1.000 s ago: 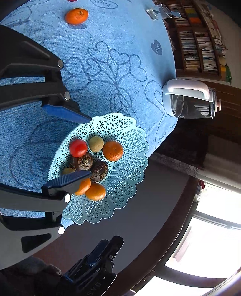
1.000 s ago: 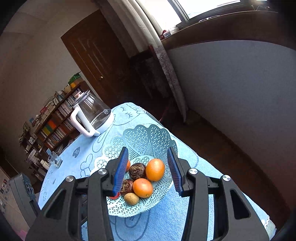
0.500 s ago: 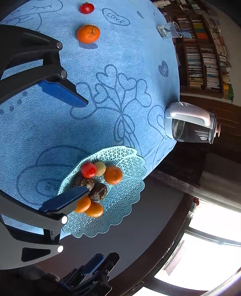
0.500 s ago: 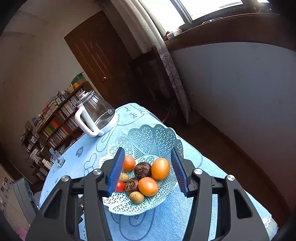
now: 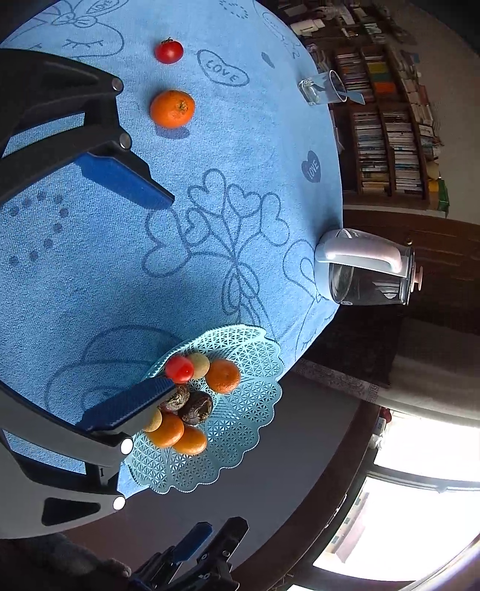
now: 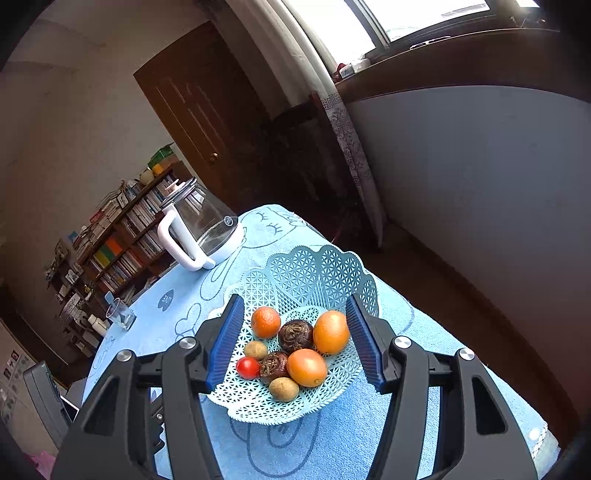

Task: Organize fruits
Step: 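Withdraw the open left tool from the basket toward the second red tomato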

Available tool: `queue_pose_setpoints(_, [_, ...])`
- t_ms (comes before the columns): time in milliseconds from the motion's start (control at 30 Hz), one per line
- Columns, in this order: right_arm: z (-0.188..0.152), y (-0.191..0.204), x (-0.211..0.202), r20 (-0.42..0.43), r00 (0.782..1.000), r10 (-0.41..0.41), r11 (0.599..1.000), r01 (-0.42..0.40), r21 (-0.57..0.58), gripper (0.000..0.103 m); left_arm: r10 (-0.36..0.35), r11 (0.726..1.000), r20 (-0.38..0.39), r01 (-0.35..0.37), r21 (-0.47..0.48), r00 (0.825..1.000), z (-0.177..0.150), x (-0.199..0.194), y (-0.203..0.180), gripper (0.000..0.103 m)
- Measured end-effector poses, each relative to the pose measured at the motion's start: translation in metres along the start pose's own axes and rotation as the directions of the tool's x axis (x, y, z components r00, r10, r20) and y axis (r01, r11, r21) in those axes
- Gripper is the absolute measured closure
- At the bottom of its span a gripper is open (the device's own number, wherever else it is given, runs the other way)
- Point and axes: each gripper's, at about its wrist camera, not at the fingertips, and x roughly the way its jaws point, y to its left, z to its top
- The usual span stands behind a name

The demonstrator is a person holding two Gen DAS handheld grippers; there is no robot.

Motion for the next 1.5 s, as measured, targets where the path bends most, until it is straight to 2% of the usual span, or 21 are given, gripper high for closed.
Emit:
queue_pose_setpoints(267, [-0.004,0.007,0.002,-0.013,1.0,0.022,1.0,-0.022,-0.013,0.03,0.05,0.999,0.02,-0.05,0.013,0.999,-0.002,-0.007,0.005,0.012])
queue_pose_setpoints(633, [-0.015,0.022,0.009,-0.05,0.998,0.049,0.997,-0.052,-0.06,0.029,0.119,0.992,0.044,-0.12,0.029,0.992,-0.005,-0.016,0.014,0.012])
queue_pose_setpoints(900, [-0.024,0.034,0.015,-0.077,0.995,0.066,0.993,-0.073,-0.092,0.029,0.143,0.99,0.044,-0.144,0.014,0.989,-0.007,-0.018,0.024,0.012])
queue_pose_setpoints(1167, [-0.04,0.052,0.021,-0.119,0.989,0.085,0.984,-0.102,-0.145,0.029,0.189,0.982,0.044,-0.188,-0.021,0.981,-0.011,-0.024,0.05,0.011])
queue_pose_setpoints(1233, [-0.044,0.056,0.022,-0.128,0.988,0.088,0.982,-0.108,-0.158,0.029,0.204,0.979,0.045,-0.203,-0.029,0.978,-0.013,-0.026,0.058,0.008])
queue_pose_setpoints(1500, [-0.058,0.069,0.023,-0.152,0.984,0.095,0.97,-0.126,-0.206,0.029,0.266,0.961,0.043,-0.261,-0.093,0.963,-0.019,-0.036,0.097,0.008])
